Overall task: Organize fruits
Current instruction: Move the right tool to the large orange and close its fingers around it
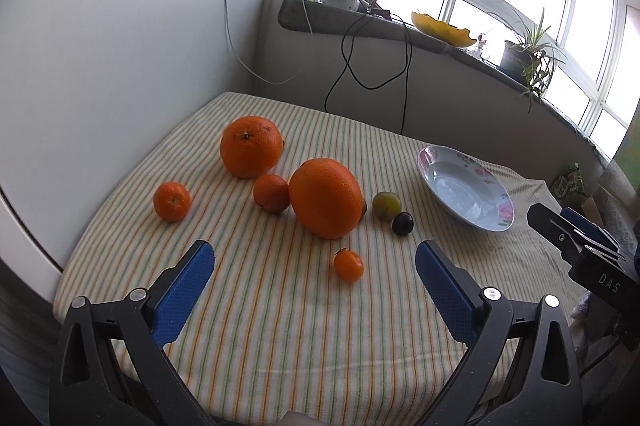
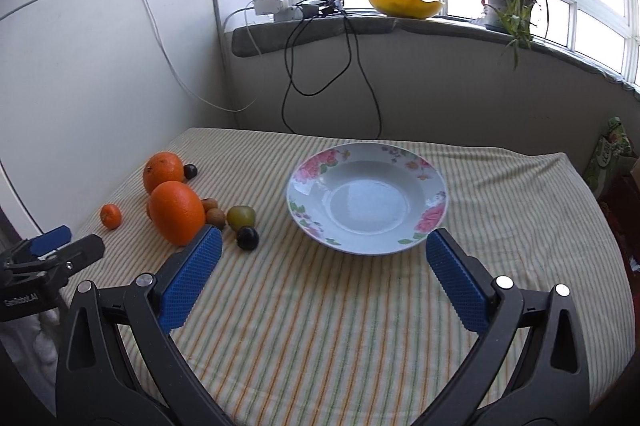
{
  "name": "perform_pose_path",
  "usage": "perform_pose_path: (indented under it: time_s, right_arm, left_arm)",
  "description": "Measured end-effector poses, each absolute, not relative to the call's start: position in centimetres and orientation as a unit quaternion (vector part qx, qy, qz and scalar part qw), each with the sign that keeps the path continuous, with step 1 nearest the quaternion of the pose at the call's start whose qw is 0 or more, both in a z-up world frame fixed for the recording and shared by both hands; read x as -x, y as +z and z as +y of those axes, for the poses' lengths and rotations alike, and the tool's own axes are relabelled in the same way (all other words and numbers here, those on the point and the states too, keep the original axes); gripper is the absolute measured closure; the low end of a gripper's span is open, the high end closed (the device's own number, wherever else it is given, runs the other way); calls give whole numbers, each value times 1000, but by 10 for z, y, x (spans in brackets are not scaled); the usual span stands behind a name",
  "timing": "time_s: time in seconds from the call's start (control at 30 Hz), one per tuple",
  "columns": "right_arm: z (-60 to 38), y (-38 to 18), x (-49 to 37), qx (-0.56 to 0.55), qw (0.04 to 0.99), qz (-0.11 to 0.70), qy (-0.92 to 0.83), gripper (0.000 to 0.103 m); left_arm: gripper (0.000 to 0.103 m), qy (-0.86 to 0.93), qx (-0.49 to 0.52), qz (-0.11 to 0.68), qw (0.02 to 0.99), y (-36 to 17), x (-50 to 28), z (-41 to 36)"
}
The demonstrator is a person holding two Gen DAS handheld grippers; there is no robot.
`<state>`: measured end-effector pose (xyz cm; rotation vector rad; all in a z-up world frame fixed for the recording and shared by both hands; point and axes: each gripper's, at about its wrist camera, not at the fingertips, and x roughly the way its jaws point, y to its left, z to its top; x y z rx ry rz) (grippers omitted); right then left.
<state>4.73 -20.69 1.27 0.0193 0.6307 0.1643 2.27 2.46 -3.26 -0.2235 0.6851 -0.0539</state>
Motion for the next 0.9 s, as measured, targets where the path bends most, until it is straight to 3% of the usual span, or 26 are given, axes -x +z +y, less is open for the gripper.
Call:
perform_pose_path:
  time_s: [0.6,0.9]
  right_arm:
    - [-147,-1,-107,-24,883,377,278,0]
    - [-115,-17,-140,-4,853,414,318,14]
  left_arm:
    - [25,-62,178,361,913,-62,-49,39]
    - [32,-71,177,365,911,-69,-65,36]
